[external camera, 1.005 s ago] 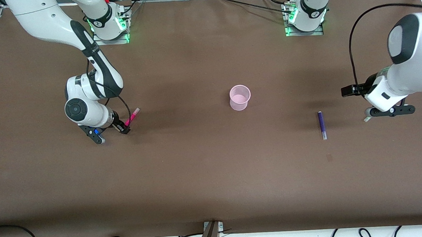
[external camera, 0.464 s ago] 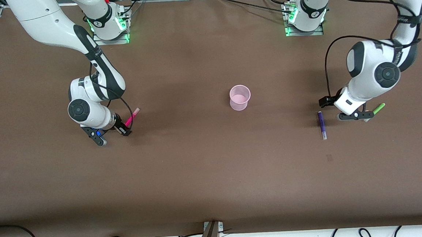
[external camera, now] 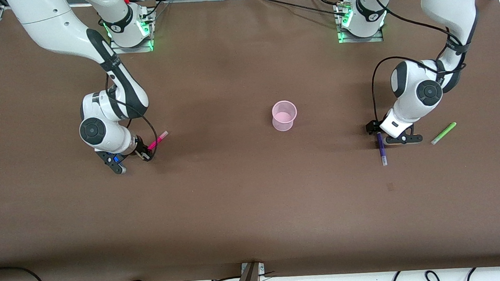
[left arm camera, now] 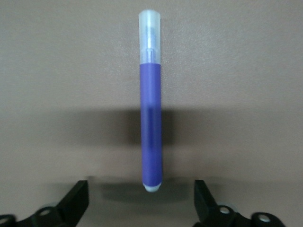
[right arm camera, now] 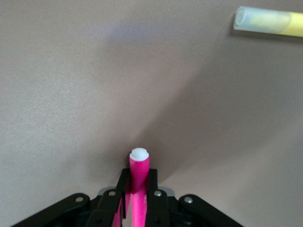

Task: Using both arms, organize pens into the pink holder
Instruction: 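Lift the pink marker with the right gripper over the pink cup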

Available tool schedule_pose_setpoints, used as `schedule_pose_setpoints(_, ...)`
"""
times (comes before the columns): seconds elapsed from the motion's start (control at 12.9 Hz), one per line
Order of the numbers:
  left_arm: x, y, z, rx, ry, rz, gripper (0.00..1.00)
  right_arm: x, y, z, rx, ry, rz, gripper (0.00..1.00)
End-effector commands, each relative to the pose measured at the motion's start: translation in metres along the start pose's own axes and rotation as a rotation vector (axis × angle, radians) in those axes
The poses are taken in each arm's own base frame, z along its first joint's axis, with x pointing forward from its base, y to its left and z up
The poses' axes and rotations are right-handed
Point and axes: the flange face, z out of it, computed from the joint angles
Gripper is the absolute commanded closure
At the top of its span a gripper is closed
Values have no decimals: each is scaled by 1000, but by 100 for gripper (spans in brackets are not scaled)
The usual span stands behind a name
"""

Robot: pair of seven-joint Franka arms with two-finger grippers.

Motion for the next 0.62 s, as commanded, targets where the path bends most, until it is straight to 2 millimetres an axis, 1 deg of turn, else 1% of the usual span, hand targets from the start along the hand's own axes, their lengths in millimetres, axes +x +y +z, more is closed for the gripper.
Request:
schedule_pose_setpoints(0.0, 3, 4, -2, 1, 19, 9, 53, -17, -14, -96, -31, -32, 19, 100)
schedule_pose_setpoints(0.08, 5, 4, -3, 1, 22, 15, 76, -30, -32, -139, -30, -38, 43, 100)
schedule_pose_setpoints(0.15, 6, 4, -4, 2, 22, 17, 92, -50, -50, -175, -32, -47, 58, 100)
schedule_pose_setpoints(0.23, 7, 4, -4, 2, 24, 14, 93, -75, -67, -206, -20, -33, 46, 100)
schedule_pose_setpoints(0.31, 8, 5, -5, 1, 27, 11, 92, -114, -85, -230, -22, 12, -15, 100)
schedule_pose_setpoints(0.39, 11, 6, -4, 1, 28, 9, 88, -137, -98, -256, 10, 46, -20, 100)
schedule_pose_setpoints(0.46, 12, 6, -2, 1, 27, 10, 87, -171, -111, -272, 44, 56, -37, 100)
schedule_pose_setpoints(0.54, 15, 6, -4, 0, 34, 8, 87, -201, -122, -285, 73, 73, -67, 100)
